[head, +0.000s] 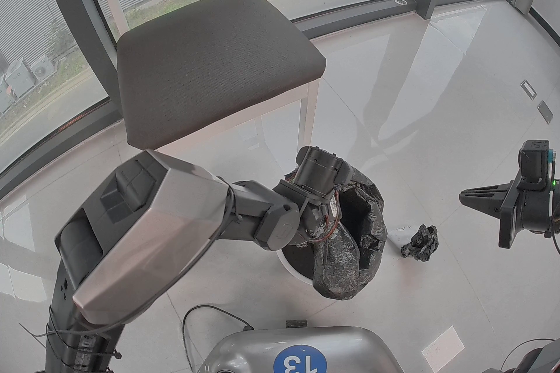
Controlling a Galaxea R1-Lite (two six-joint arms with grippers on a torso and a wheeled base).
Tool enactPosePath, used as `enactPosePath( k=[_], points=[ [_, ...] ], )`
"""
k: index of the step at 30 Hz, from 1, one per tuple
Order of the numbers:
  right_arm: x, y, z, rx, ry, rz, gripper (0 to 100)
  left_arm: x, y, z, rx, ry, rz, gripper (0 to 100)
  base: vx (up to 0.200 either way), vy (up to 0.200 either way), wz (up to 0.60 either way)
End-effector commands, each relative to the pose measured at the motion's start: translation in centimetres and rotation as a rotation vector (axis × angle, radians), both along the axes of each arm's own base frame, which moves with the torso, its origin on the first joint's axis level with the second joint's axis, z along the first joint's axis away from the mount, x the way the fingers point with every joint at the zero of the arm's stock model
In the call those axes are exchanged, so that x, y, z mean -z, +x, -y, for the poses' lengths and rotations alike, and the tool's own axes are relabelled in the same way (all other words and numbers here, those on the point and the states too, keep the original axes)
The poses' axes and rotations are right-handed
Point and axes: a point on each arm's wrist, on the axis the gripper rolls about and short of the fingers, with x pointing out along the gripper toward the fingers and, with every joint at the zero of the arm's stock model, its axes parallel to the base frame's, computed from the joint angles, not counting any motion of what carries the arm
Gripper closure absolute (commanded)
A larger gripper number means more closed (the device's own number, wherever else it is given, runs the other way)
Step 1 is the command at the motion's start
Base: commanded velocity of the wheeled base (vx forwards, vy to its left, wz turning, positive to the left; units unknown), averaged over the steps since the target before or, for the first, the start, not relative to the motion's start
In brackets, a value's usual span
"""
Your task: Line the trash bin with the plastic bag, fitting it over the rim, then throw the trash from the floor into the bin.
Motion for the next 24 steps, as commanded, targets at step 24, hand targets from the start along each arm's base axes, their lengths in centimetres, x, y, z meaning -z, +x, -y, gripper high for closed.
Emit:
enactPosePath(
  k=[24],
  points=[
    [0.1,0.4,-0.2,-0.012,-0.01,0.0,100,-2.0,-5.3,4.8,0.038,-0.2,-0.043,100,0.0,0.0,0.0]
  ],
)
